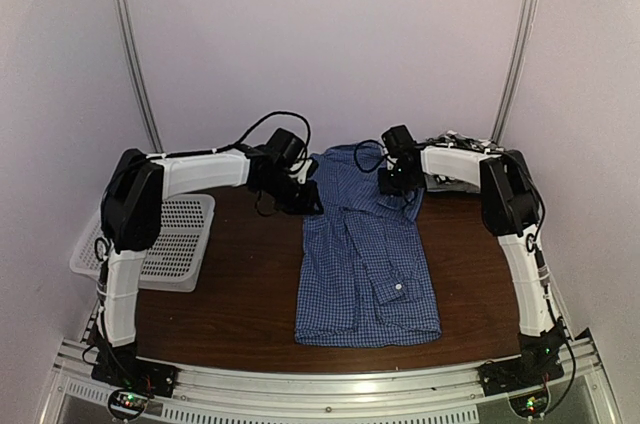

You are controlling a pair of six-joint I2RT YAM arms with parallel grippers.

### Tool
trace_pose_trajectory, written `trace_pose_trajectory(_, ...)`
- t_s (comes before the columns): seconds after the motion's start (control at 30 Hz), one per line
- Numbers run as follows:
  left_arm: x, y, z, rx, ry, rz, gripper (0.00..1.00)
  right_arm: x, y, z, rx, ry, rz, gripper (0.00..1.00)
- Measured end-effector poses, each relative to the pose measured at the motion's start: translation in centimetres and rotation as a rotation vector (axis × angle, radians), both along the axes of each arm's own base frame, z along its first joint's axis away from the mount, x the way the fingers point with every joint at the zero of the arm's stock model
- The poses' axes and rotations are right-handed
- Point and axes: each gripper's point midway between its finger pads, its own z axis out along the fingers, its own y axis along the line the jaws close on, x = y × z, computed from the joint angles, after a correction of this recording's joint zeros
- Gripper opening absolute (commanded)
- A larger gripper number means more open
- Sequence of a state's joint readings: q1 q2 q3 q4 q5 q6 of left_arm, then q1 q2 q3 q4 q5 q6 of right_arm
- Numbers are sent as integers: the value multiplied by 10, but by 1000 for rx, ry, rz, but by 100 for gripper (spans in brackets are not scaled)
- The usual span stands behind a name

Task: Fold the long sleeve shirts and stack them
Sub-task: Pick up the sleeve from the rectangle-folded shirt, then fold the sleeve of the rectangle-folded shirt.

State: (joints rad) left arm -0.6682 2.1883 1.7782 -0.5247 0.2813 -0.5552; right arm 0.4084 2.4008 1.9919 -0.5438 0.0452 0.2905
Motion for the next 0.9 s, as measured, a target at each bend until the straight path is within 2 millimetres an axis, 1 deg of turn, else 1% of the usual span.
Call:
trace_pose_trajectory(0.1, 0, 0, 5, -5, -8, 0, 25, -2, 4, 10, 24, -8, 27, 0)
trace_pose_trajectory(0.17, 1, 0, 9, -9, -14, 1, 25, -7, 11, 25, 58, -20, 65, 0)
trace_pose_trajectory(0.3, 1, 4, 15, -13, -22, 8, 25, -18, 29, 74, 155, -81, 166, 0)
trace_pose_trajectory(0.37, 2, 10, 18, -13, -24, 18, 25, -27, 41, 102, 207, -118, 231, 0)
trace_pose_trajectory(0.43, 4, 17, 18, -9, -23, 31, 25, -39, 53, 123, 251, -148, 293, 0)
trace_pose_trajectory(0.47, 5, 21, 19, -8, -23, 38, 25, -47, 60, 131, 271, -157, 332, 0)
trace_pose_trajectory(0.53, 7, 29, 19, -5, -23, 52, 25, -70, 76, 140, 312, -154, 411, 0)
trace_pose_trajectory(0.6, 8, 36, 19, -3, -22, 66, 25, -96, 93, 139, 345, -133, 490, 0)
trace_pose_trajectory(0.67, 7, 45, 18, 1, -19, 78, 25, -128, 111, 130, 374, -92, 571, 0)
trace_pose_trajectory(0.73, 5, 52, 18, 4, -15, 88, 25, -159, 128, 116, 386, -38, 644, 0)
trace_pose_trajectory(0.9, 0, 60, 18, 5, -13, 94, 25, -226, 156, 80, 402, 80, 767, 0)
